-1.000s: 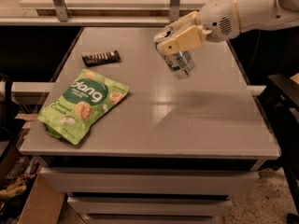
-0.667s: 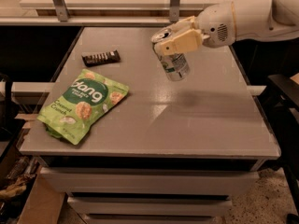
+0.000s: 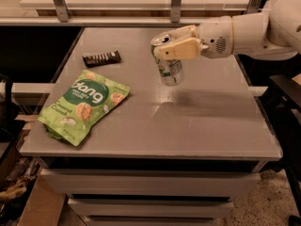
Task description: Place 7up can upright
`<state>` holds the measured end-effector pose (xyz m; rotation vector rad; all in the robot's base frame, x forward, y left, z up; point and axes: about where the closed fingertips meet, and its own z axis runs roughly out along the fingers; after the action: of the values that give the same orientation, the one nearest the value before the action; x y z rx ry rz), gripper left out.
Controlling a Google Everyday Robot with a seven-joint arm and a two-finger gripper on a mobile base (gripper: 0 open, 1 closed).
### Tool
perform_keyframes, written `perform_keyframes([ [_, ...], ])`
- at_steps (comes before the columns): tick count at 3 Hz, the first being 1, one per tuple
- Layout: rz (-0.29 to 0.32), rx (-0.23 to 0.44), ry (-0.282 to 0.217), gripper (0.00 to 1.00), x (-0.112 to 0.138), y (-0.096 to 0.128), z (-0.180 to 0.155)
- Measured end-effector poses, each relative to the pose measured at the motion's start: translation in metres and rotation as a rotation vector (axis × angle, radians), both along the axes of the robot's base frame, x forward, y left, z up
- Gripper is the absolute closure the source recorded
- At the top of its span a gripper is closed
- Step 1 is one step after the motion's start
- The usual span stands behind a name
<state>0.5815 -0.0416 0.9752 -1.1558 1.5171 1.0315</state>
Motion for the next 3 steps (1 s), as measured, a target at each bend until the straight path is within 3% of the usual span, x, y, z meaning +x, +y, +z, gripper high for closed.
perform_keyframes([
  [3,-0.008,0.116,-0.012,1.00,0.002,0.003,-0.020],
])
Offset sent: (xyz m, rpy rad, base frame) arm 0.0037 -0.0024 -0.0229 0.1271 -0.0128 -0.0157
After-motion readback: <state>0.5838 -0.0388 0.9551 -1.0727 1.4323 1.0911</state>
